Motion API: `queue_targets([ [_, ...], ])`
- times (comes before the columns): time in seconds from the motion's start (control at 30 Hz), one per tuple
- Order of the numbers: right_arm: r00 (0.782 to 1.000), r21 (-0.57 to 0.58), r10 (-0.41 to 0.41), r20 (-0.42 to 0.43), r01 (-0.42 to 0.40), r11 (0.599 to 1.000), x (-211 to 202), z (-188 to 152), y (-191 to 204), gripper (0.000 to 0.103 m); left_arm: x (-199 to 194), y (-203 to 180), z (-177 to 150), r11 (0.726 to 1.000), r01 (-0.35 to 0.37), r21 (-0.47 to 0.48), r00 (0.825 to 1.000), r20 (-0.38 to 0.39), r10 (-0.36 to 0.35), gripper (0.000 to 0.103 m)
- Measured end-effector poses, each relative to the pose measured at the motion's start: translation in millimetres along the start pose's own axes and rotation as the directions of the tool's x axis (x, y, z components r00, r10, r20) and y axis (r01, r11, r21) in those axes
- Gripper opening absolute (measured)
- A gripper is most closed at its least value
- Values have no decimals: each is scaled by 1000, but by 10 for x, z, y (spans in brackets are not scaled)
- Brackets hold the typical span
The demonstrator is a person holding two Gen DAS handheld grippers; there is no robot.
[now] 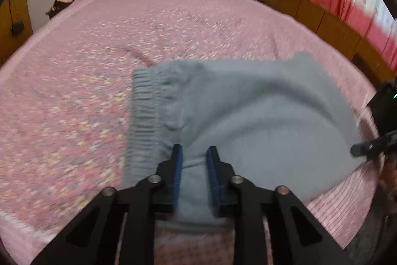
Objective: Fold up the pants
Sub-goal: 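Fold the held end over with the right gripper while the left gripper grasps the waistband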
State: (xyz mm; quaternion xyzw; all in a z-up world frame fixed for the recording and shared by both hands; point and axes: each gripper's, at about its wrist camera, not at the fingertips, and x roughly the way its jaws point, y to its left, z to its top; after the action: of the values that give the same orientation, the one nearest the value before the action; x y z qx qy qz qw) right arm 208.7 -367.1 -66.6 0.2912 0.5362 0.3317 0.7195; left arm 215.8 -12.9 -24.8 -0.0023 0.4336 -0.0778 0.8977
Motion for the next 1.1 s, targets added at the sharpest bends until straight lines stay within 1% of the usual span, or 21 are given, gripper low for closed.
queue_targets([
  [0.1,998,-28,-54,13,55,998,9,-20,64,15,14,-108,-41,999,-35,41,999,3,35,17],
  [0.17,998,-8,-67,22,67,998,5,-16,87,15,-36,-117,-40,999,-23,35,1000,6,22,17],
  [0.23,995,25,-94,41,93,995,-24,-20,91,15,-132,-58,-49,999,34,-14,999,12,-34,20],
  [0.27,992,43,-110,54,108,993,-37,-30,87,15,-185,-10,-65,997,68,-39,998,19,-68,26],
  [0.3,991,65,-120,64,116,991,-66,-44,75,17,-252,62,-90,989,126,-72,992,35,-124,30],
  [0.33,990,82,-121,72,115,990,-89,-56,66,19,-314,115,-101,983,158,-89,987,47,-154,34],
  [0.43,980,59,-168,106,162,985,-177,-73,115,17,-483,328,-195,960,251,-125,966,103,-239,37],
  [0.47,976,45,-185,117,181,982,-208,-78,149,13,-518,397,-215,961,249,-123,964,123,-234,38],
  [0.53,969,48,-214,120,210,977,-238,-88,229,11,-541,511,-239,974,188,-125,974,148,-170,39],
  [0.57,958,21,-262,120,261,965,-248,-79,322,11,-581,527,-276,975,183,-124,974,155,-163,40],
  [0.6,945,-4,-301,131,304,953,-228,-47,458,10,-595,590,-291,970,205,-131,969,168,-182,41],
  [0.67,890,-95,-432,144,447,889,-190,-34,756,10,-599,740,-260,952,262,-158,953,196,-229,45],
  [0.7,869,-120,-473,145,490,863,-157,-12,867,10,-608,795,-262,944,283,-171,946,210,-245,47],
  [0.73,836,-150,-529,144,547,824,-123,15,993,10,-617,875,-258,934,304,-187,939,228,-259,51],
  [0.77,809,-169,-571,140,588,791,-93,42,1090,10,-603,922,-257,930,310,-198,936,235,-262,52],
  [0.83,737,-206,-660,142,675,709,-21,102,1313,10,-557,1026,-226,924,316,-213,936,231,-267,52],
  [0.87,716,-218,-683,146,697,683,36,159,1379,10,-531,1075,-221,927,312,-209,937,230,-264,52],
  [0.93,655,-261,-739,159,749,608,117,169,1600,10,-525,1139,-176,940,278,-196,945,230,-232,52],
  [0.97,629,-280,-758,171,769,575,205,169,1694,10,-521,1160,-168,946,257,-197,950,229,-211,52],
  [1.0,606,-294,-774,182,785,545,243,160,1790,10,-516,1196,-167,945,256,-202,950,234,-208,52],
  [1.1,561,-328,-804,197,811,485,415,200,2029,10,-492,1319,-234,925,286,-252,943,247,-224,52],
])
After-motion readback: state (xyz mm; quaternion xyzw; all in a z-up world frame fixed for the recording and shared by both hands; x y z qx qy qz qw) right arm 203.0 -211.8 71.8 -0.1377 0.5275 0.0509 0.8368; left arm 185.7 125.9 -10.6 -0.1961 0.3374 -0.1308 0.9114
